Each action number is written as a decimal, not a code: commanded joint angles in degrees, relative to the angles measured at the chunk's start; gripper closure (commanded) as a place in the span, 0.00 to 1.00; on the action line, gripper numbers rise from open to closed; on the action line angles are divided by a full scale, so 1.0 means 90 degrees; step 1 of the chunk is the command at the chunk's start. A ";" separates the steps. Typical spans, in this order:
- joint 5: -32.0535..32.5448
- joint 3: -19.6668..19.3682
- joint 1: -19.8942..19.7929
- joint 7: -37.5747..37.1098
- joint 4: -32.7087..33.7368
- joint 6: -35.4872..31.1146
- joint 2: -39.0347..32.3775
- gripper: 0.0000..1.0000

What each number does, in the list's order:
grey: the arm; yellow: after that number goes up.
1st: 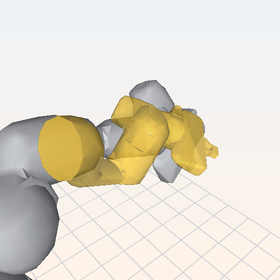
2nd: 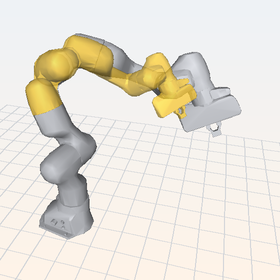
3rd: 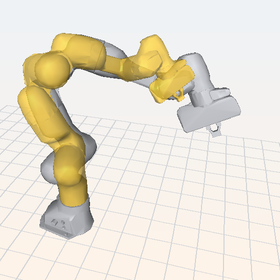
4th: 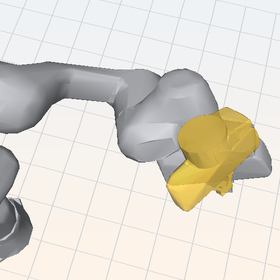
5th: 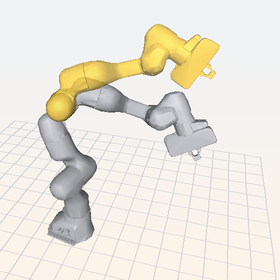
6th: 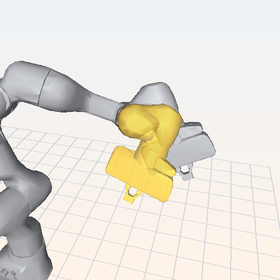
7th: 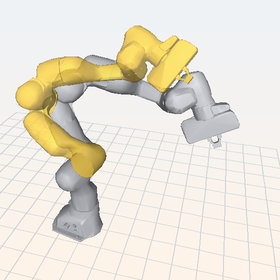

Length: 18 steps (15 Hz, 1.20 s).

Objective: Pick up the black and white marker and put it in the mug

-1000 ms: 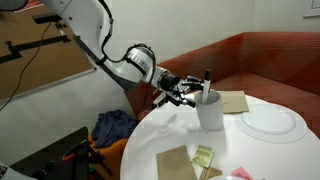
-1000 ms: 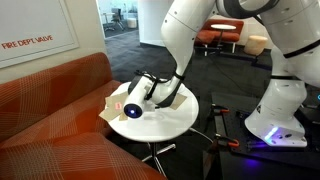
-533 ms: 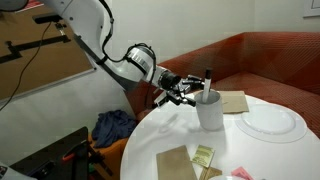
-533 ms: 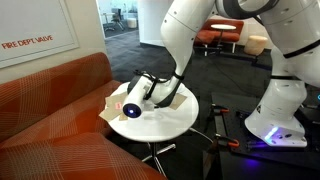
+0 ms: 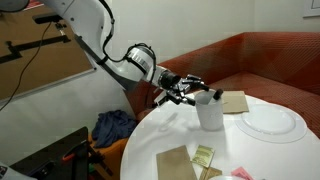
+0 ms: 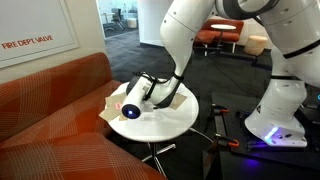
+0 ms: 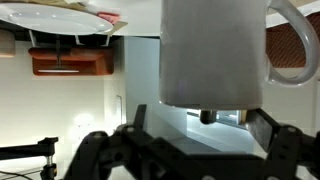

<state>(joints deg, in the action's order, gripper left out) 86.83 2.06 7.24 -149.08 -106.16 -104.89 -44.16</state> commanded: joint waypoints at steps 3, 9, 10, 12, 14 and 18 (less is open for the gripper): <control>0.0120 0.0084 -0.0043 0.0006 0.0106 0.0007 0.0024 0.00; 0.0091 0.0095 -0.0019 0.0006 -0.0021 0.0074 0.0360 0.00; 0.0085 0.0109 -0.0029 0.0007 -0.0087 0.0037 0.0461 0.00; 0.0033 0.0132 -0.0011 0.0007 -0.0250 0.0092 0.0666 0.00; -0.0026 0.0173 -0.0017 0.0084 -0.0444 0.0093 0.0894 0.00; -0.0440 0.0304 0.0036 0.0534 -0.0749 0.0417 0.1434 0.00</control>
<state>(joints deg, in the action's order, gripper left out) 85.36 3.51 7.32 -147.15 -108.62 -103.78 -36.99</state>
